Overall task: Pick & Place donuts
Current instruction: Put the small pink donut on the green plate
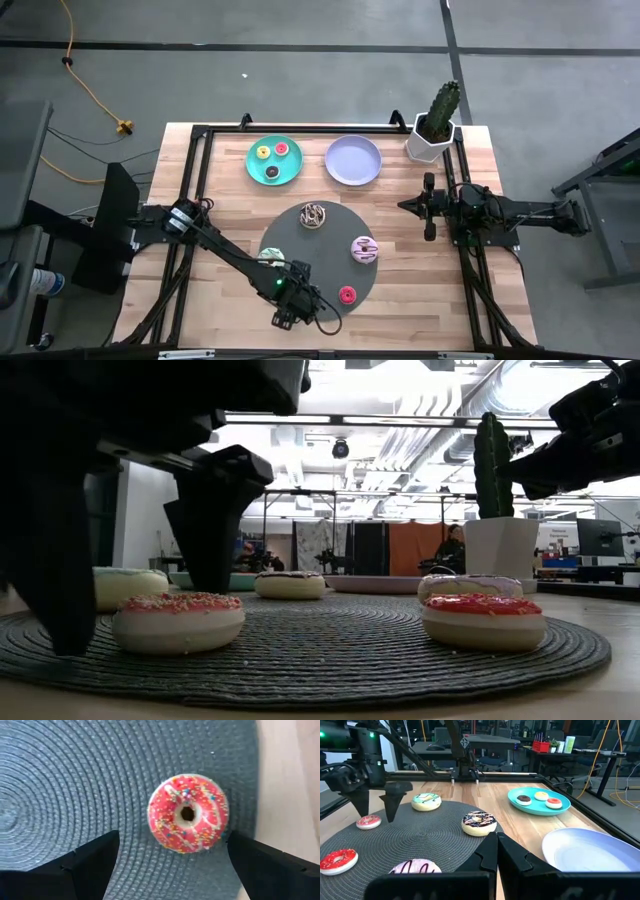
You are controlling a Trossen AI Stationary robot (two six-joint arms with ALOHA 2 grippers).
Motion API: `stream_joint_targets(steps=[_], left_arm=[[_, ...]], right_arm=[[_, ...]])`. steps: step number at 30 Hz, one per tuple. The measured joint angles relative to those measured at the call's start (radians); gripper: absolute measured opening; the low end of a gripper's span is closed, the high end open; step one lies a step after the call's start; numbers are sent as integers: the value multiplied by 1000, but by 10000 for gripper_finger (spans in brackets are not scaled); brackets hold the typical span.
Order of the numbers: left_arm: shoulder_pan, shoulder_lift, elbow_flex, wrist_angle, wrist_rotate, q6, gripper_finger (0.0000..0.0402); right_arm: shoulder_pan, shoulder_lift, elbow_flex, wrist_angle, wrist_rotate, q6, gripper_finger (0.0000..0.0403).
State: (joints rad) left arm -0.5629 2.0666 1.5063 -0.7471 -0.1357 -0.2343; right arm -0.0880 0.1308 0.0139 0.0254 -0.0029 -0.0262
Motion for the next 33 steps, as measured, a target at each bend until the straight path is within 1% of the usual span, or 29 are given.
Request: stream_joint_targets(steps=[9, 14, 18, 21, 29, 33], left_arm=[[0, 9, 1, 71, -5, 2, 360], [1, 29, 3, 95, 23, -4, 360], [0, 30, 3, 107, 24, -6, 356], [1, 31, 3, 109, 19, -6, 340], [7, 32, 3, 99, 39, -18, 279], [7, 32, 3, 96, 44, -31, 258]], right_arm=[[0, 0, 0, 0, 0, 0, 0], [0, 0, 0, 0, 0, 0, 0], [0, -2, 0, -1, 0, 0, 0], [0, 0, 0, -1, 0, 0, 0], [0, 0, 0, 0, 0, 0, 0], [0, 0, 0, -1, 0, 0, 0]])
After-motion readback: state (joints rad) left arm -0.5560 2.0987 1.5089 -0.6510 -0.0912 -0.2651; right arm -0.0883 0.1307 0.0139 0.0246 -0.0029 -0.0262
